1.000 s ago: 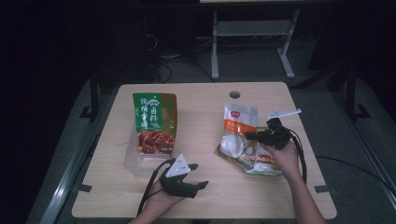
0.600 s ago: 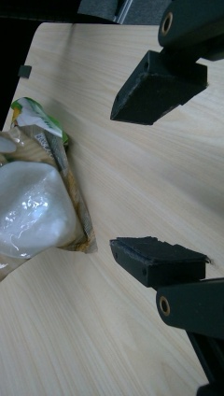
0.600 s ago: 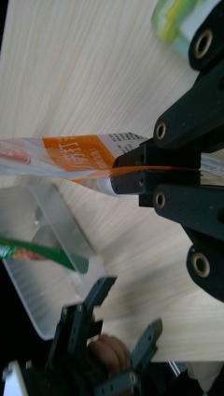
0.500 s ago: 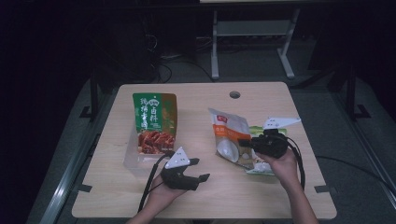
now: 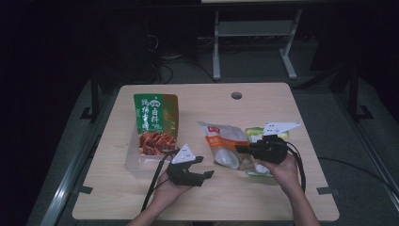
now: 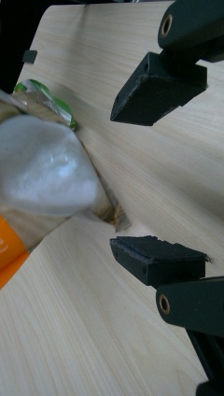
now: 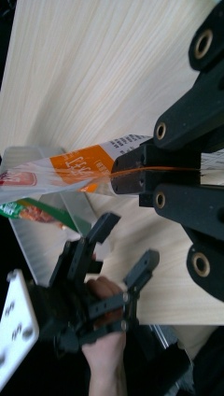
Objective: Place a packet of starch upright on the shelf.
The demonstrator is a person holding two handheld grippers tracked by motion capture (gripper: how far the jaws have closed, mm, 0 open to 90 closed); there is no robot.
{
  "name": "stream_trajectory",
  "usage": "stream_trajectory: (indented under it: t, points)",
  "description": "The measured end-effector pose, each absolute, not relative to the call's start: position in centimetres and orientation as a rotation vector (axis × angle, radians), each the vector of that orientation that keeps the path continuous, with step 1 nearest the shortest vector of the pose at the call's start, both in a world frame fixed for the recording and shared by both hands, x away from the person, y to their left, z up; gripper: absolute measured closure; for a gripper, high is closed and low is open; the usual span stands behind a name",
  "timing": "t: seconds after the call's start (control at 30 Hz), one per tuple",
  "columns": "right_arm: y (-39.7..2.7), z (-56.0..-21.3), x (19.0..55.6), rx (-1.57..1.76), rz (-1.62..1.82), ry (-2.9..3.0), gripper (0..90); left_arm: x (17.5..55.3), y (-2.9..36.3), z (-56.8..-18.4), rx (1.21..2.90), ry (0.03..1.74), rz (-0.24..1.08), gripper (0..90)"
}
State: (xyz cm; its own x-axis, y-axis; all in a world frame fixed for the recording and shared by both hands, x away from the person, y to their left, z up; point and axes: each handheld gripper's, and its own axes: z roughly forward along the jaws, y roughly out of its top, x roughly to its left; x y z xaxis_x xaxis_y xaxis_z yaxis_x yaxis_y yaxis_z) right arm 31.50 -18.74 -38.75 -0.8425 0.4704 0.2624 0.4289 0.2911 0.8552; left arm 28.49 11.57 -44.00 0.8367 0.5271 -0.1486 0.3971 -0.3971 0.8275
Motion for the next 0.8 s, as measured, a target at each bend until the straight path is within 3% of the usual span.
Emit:
stream_trajectory:
  t: [0.3,0.43,0.67,0.8]
  points:
    - [-18.6,-38.8,31.2,0.812,1.68,2.513,89.7,30.1,10.4,-44.3,2.024,0.701,0.105,39.6]
    - [-18.5,-39.1,31.3,0.795,1.664,2.527,89.6,30.7,9.7,-44.2,2.005,0.697,0.082,52.9]
    - [-18.9,-39.5,31.5,0.81,1.652,2.519,89.5,31.0,9.1,-44.1,1.991,0.697,0.067,83.7]
    - [-18.8,-39.5,31.6,0.837,1.624,2.51,89.4,30.8,8.9,-43.7,1.988,0.703,0.116,88.6]
